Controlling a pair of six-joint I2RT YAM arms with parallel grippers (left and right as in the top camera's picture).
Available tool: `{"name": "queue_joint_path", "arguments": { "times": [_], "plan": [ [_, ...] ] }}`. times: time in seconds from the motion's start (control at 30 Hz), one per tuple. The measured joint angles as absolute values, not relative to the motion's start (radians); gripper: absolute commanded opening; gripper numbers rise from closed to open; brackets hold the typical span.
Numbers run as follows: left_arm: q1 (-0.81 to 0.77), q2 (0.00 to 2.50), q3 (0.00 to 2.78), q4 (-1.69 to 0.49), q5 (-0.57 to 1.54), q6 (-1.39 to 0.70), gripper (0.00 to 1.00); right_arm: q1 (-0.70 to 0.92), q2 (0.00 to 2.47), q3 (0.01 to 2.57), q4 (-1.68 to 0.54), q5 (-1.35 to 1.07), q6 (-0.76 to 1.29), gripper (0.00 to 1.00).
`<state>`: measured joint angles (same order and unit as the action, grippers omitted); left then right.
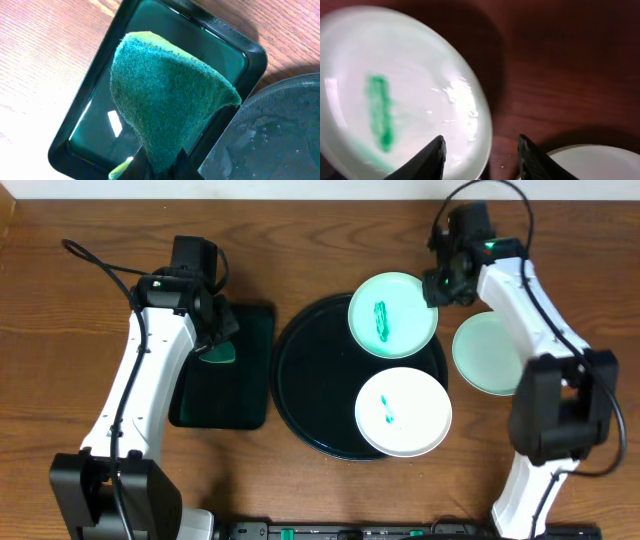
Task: Clean dirty plates on tray and stack at the side
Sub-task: 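Set the green plate on the table right of the tray, then grasp the edge of the second green plate with right gripper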
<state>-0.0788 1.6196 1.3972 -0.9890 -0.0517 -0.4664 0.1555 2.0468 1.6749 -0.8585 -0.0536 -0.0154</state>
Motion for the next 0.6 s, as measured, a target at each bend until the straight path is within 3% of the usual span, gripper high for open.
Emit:
{"name": "queue_joint_path", "arguments": {
  "times": [0.1,0.17,0.2,0.33,0.6],
  "plan": [
    [-0.079,1.620,1.397,-0.987,-0.052,-0.466,0.07,0.146,2.089,1.675,-0.877,-0.043,-0.030,0.39],
    [-0.079,1.620,1.397,-0.987,-0.052,-0.466,0.07,0.146,2.104,1.674,-0.886,-0.037,-0.040,0.33],
    [-0.079,1.620,1.397,-0.987,-0.052,-0.466,0.07,0.146,2.107,1.674,-0.889,-0.036,-0.043,0.23],
    [-0.079,1.620,1.397,-0.987,-0.052,-0.466,0.08,0.146,2.125,1.675,-0.891,-0.060,-0.048,0.16],
    [-0.079,1.620,1.397,-0.984,-0.052,-0.466,0.07,0.149,2.136,1.675,-0.885,-0.076,-0.040,0.18]
  ]
}}
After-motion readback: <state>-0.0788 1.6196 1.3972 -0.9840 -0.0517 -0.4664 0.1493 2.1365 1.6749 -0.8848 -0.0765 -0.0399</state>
